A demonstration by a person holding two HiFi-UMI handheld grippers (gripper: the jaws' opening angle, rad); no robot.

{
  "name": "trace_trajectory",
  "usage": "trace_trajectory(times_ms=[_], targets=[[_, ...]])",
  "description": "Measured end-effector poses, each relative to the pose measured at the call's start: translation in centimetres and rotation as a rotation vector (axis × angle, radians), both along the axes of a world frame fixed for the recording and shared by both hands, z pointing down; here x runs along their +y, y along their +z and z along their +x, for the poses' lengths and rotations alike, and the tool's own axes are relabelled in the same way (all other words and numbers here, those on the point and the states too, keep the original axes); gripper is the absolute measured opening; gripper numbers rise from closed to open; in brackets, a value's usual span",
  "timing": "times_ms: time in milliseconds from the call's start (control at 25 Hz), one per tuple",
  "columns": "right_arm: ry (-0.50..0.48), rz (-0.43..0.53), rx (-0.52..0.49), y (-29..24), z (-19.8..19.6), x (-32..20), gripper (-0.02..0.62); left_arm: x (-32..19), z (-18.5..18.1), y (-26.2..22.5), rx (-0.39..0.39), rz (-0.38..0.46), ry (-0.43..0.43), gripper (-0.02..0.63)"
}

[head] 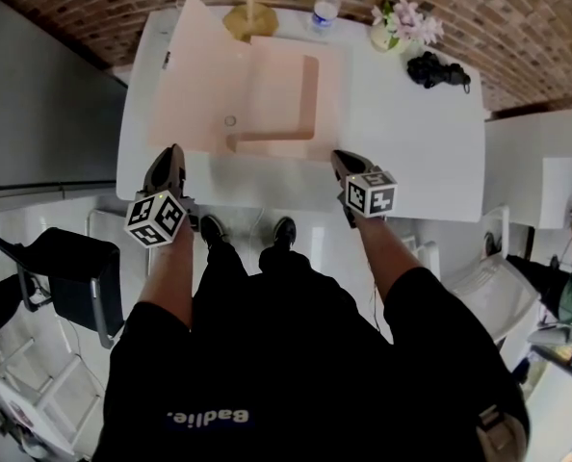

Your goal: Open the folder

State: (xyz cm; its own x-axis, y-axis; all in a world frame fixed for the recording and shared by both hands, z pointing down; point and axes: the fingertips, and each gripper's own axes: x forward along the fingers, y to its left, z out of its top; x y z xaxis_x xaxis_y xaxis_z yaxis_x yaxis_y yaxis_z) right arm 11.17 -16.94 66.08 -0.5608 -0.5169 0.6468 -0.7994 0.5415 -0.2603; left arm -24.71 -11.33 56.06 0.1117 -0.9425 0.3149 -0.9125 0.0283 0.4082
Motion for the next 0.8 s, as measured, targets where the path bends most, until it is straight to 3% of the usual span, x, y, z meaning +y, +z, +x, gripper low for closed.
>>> trace_trajectory(times_ms=[600,800], targets=[[0.025,0.008,0.093,0.0,0.0,-0.1,0.029,0.3,-5.7,5.6,0.110,-0.105,-0.116,0.005],[0.057,0.004,0.120,0.0,0.1,-0.1,0.029,0.3,-7.2,8.2,0.192,-0.161,-0.151,0.006]])
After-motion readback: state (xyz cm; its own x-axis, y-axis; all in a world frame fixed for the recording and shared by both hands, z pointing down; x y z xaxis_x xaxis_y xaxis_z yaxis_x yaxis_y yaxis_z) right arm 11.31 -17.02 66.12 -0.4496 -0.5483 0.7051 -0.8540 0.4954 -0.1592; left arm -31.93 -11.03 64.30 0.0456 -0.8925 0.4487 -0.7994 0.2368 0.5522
